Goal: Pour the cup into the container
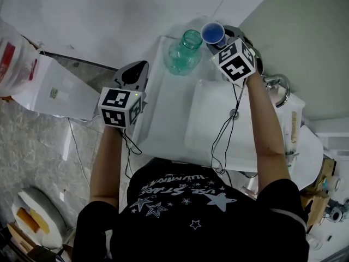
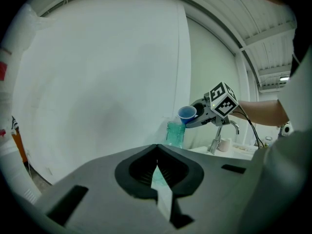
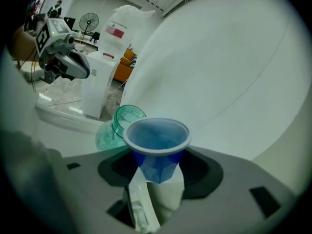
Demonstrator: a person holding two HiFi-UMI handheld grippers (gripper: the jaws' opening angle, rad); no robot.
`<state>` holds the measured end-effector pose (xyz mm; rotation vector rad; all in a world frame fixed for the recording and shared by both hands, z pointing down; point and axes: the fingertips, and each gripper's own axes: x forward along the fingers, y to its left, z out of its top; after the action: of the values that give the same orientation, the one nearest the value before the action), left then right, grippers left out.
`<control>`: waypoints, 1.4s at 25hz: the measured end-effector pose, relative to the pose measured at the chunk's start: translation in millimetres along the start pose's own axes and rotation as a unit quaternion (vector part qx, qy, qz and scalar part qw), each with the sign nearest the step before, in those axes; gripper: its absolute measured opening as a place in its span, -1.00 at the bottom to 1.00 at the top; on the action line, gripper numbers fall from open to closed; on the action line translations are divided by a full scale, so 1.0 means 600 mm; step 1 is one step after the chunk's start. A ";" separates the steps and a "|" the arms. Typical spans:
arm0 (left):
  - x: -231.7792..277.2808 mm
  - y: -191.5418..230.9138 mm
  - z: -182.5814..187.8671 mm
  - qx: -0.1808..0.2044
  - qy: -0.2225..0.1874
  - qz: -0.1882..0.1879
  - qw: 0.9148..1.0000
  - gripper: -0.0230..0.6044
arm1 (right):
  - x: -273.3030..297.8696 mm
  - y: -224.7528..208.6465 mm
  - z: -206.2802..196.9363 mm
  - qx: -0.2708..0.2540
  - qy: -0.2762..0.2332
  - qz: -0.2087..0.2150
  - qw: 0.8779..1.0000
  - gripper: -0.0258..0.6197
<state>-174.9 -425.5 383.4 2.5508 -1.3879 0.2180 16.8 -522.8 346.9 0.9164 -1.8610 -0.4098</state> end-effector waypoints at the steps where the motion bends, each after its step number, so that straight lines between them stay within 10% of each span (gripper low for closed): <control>1: 0.000 -0.001 0.001 -0.001 -0.001 -0.001 1.000 -0.90 | -0.001 -0.001 0.002 -0.003 0.001 -0.003 1.000 -0.13; 35: -0.001 -0.018 -0.001 -0.017 -0.018 -0.018 1.000 -0.90 | 0.013 -0.023 0.005 -0.167 0.091 -0.093 0.977 -0.15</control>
<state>-166.2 -419.4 382.4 2.5625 -1.3456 0.1414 17.9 -538.2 341.8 0.8670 -1.4883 -0.7052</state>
